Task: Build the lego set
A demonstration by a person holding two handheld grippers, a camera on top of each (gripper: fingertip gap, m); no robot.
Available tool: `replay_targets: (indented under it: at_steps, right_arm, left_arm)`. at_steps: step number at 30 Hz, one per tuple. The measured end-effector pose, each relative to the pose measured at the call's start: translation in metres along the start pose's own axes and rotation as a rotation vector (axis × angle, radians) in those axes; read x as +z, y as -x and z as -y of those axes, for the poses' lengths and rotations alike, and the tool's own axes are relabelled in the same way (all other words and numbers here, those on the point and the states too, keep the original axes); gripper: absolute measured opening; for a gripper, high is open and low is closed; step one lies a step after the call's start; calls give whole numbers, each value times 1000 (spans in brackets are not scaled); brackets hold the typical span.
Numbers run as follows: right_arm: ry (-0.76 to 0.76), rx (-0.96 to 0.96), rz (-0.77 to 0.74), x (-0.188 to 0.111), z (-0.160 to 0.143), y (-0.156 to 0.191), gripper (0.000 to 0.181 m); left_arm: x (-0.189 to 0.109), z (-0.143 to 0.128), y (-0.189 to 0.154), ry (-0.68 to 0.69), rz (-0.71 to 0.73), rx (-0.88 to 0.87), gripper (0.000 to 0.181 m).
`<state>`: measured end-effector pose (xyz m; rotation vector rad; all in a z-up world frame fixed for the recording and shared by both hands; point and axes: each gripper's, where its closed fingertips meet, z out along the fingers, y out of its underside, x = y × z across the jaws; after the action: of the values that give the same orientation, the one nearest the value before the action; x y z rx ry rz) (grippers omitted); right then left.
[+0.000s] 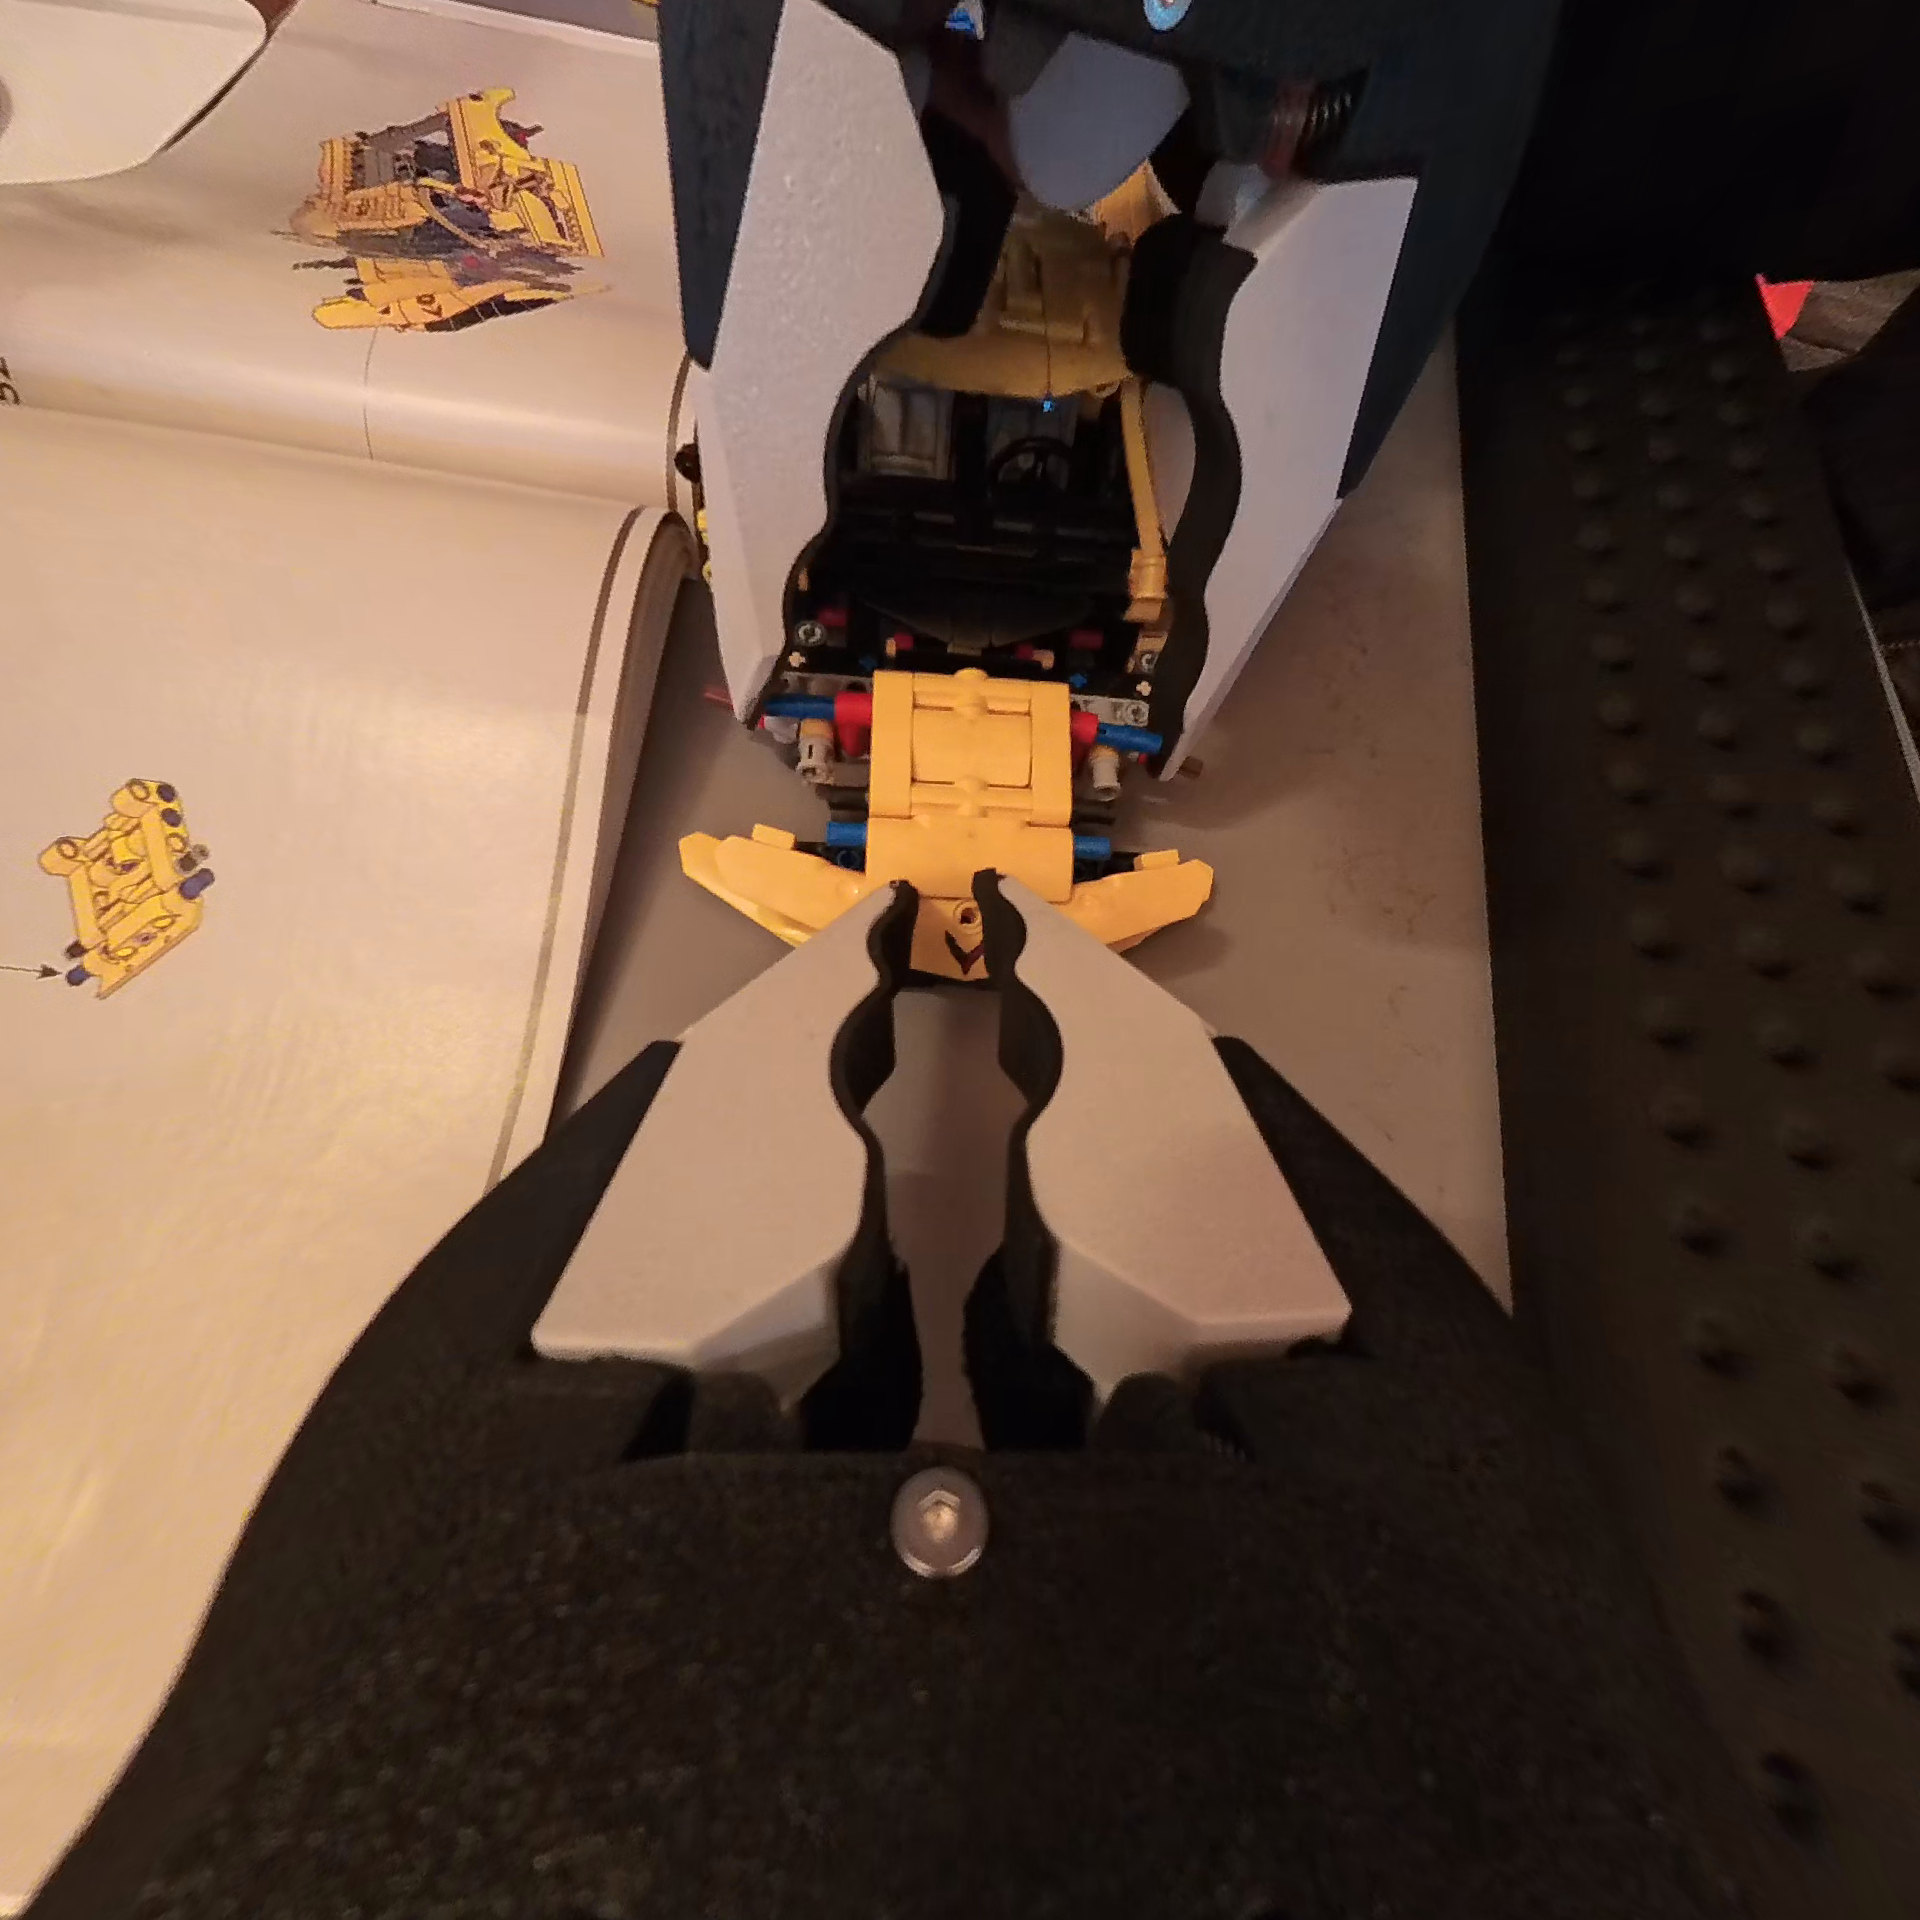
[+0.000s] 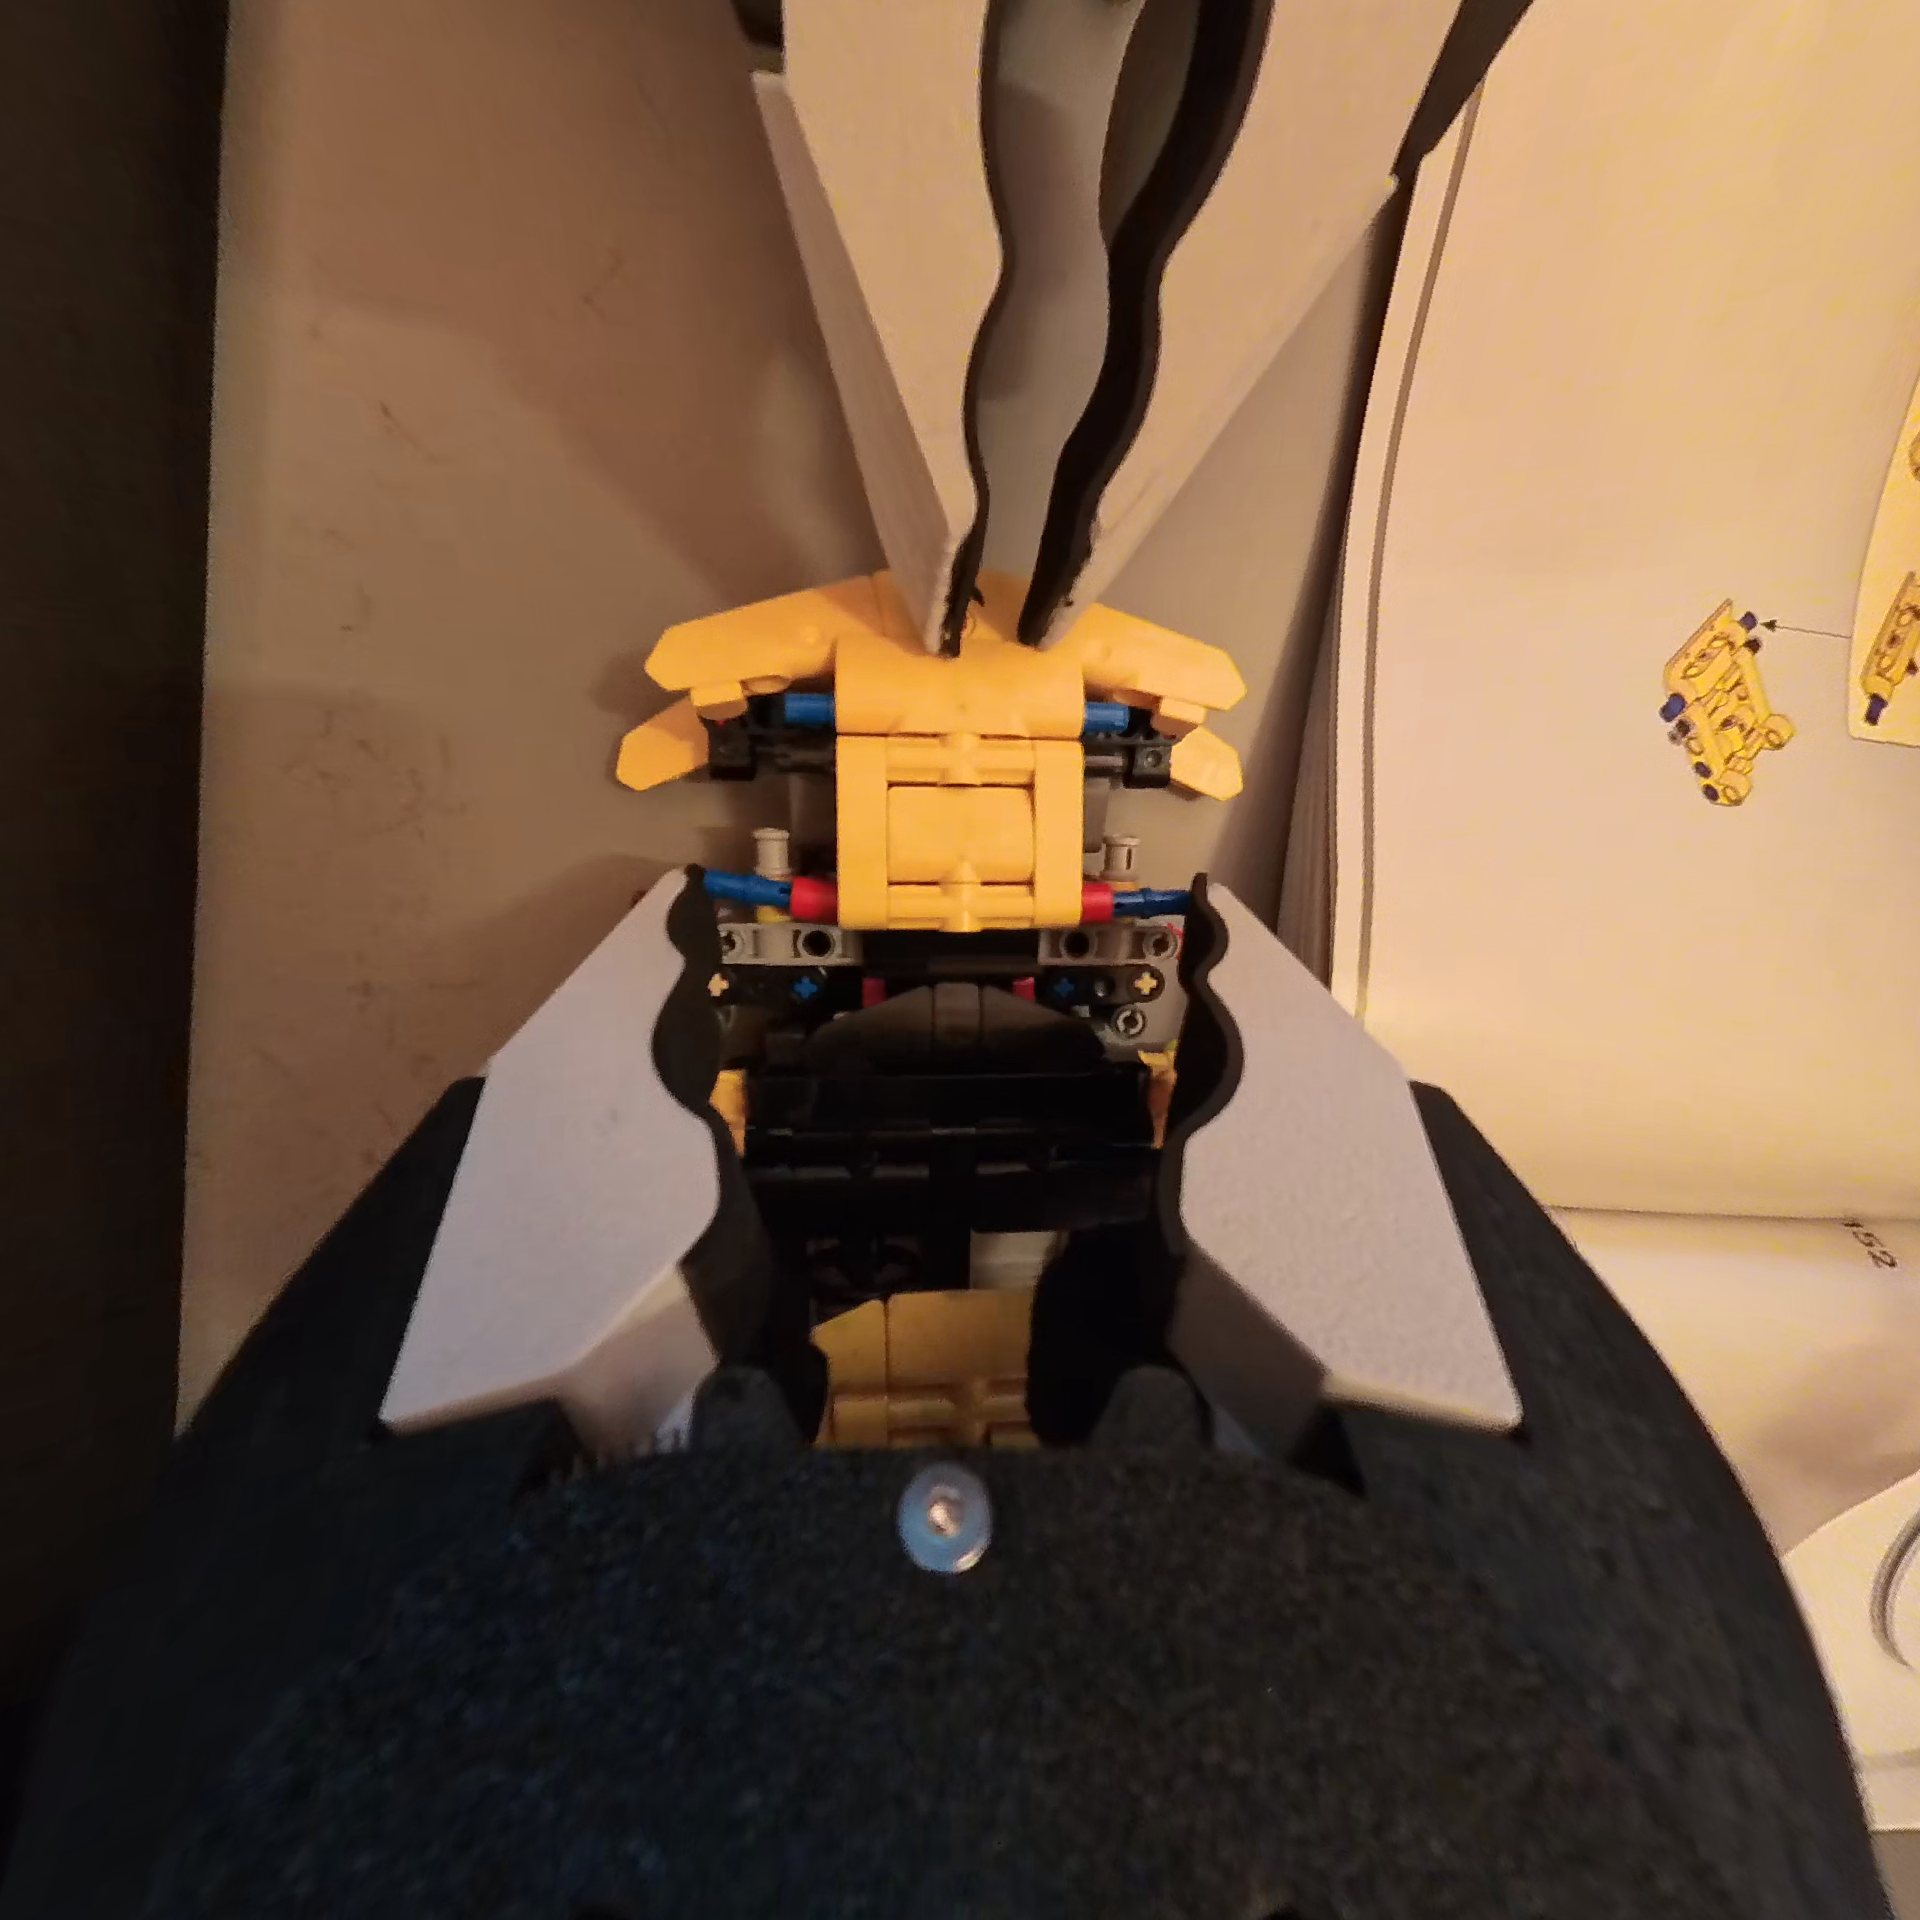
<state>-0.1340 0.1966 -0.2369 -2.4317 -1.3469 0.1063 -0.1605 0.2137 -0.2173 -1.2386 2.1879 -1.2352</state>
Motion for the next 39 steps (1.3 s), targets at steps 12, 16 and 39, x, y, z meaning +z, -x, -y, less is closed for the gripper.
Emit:
replay_targets:
  at_steps: [12,16,39]
  right_arm:
    - [13,-11,-3,-1,-1,0,86]
    - [17,-15,0,-1,-2,0,86]
    - [-443,514,-183,-64,12,47,46]
  left_arm:
    - [0,0,0,-1,2,-2,12]
    - [1,0,-1,1,1,0,12]
    - [-10,14,23,-152,13,-115,30]
